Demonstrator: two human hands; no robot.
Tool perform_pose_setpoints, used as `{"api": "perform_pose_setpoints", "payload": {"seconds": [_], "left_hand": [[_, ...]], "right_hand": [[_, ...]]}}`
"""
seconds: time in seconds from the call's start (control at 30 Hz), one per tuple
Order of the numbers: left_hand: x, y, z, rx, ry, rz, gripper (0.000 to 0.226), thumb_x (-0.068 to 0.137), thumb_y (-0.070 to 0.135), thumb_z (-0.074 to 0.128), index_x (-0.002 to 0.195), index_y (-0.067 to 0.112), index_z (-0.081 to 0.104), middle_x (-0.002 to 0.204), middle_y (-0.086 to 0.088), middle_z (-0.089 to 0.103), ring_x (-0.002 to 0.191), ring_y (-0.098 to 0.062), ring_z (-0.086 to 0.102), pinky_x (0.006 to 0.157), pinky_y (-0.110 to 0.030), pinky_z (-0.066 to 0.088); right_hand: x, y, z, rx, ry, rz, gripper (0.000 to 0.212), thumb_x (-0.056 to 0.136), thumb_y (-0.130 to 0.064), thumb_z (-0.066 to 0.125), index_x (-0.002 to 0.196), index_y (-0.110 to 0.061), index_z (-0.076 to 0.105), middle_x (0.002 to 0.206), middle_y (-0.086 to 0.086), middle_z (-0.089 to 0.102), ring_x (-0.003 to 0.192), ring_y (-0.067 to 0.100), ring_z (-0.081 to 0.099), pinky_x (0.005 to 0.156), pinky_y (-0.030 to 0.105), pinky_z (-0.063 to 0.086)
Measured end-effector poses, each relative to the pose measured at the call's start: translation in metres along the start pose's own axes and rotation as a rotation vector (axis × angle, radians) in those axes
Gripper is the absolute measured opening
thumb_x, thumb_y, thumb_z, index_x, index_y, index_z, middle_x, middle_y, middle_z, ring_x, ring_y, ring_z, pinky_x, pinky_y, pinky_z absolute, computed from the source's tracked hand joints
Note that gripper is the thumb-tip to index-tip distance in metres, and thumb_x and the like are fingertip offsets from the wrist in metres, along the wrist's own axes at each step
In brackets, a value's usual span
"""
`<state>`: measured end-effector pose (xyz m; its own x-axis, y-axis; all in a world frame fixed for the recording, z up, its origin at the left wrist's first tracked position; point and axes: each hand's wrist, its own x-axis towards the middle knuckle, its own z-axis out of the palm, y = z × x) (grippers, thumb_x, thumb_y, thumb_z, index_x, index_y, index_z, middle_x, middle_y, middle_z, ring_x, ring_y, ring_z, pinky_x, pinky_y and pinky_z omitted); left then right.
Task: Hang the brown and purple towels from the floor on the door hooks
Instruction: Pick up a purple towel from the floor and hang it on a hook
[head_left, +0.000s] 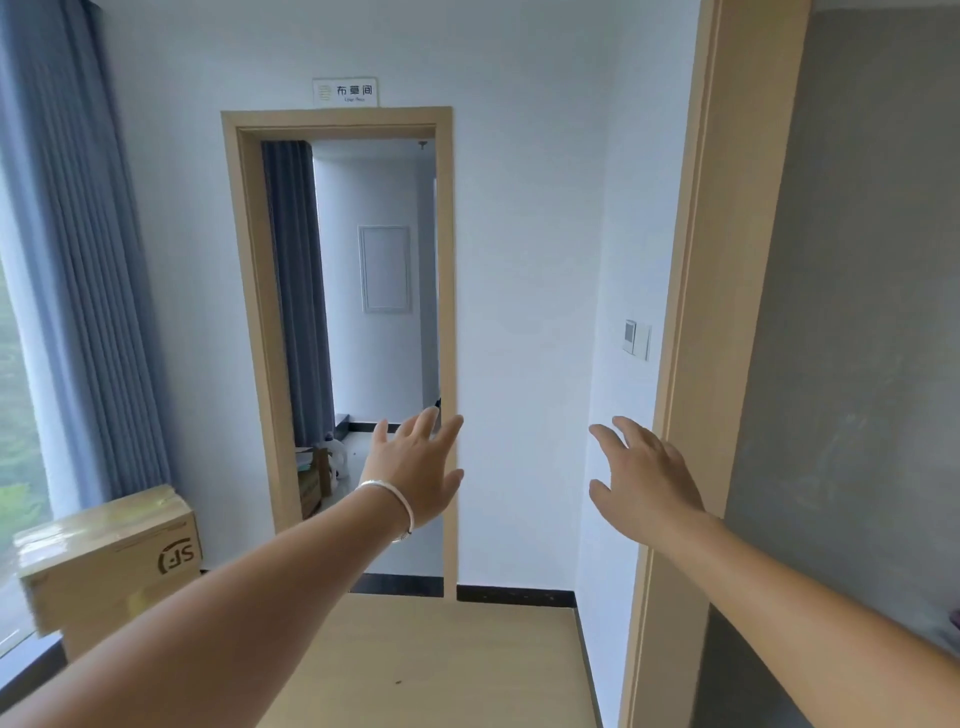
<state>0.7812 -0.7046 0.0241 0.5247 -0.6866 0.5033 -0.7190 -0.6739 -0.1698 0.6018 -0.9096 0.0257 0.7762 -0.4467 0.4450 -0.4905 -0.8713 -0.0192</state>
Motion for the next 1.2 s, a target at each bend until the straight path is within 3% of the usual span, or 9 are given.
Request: {"api": "perform_pose_setpoints", "payload": {"seconds": [0.27,0.63,0.93,1.2], "left_hand": [[0.092,0.019,0.051,0.019,0.01,-0.002,0.064,0.093,0.052,0.04,0.147,0.029,0.015,0.151,-0.001,0.027,0.137,-0.021,0.033,0.114,-0.053,0.021],[0.233,0.021,0.166,-0.039,-0.013,0.034,0.066,0.093,0.05,0.039,0.149,0.029,0.012,0.155,-0.003,0.02,0.141,-0.019,0.023,0.114,-0.052,0.016],[0.378,-0.028,0.266,-0.063,-0.016,0.009,0.066,0.092,0.051,0.04,0.148,0.029,0.013,0.152,-0.001,0.023,0.138,-0.019,0.027,0.112,-0.052,0.018],[0.456,-0.074,0.336,-0.045,-0.06,-0.049,0.064,0.093,0.049,0.041,0.148,0.029,0.015,0.152,-0.002,0.023,0.138,-0.02,0.028,0.113,-0.053,0.017]], "right_hand": [[0.076,0.048,0.046,0.073,-0.018,0.004,0.062,0.093,-0.038,0.045,0.149,-0.027,0.021,0.158,0.003,0.016,0.144,0.018,0.016,0.116,0.037,0.019],[0.219,0.091,0.108,0.016,-0.03,0.047,0.061,0.094,-0.037,0.044,0.149,-0.026,0.02,0.158,0.003,0.014,0.143,0.019,0.017,0.116,0.037,0.018],[0.386,0.083,0.188,0.032,-0.052,0.005,0.062,0.093,-0.037,0.046,0.149,-0.026,0.022,0.158,0.002,0.016,0.142,0.019,0.019,0.112,0.036,0.021],[0.508,0.068,0.264,0.037,-0.093,-0.064,0.063,0.091,-0.036,0.048,0.148,-0.024,0.024,0.156,0.006,0.019,0.14,0.023,0.025,0.111,0.038,0.026]]}}
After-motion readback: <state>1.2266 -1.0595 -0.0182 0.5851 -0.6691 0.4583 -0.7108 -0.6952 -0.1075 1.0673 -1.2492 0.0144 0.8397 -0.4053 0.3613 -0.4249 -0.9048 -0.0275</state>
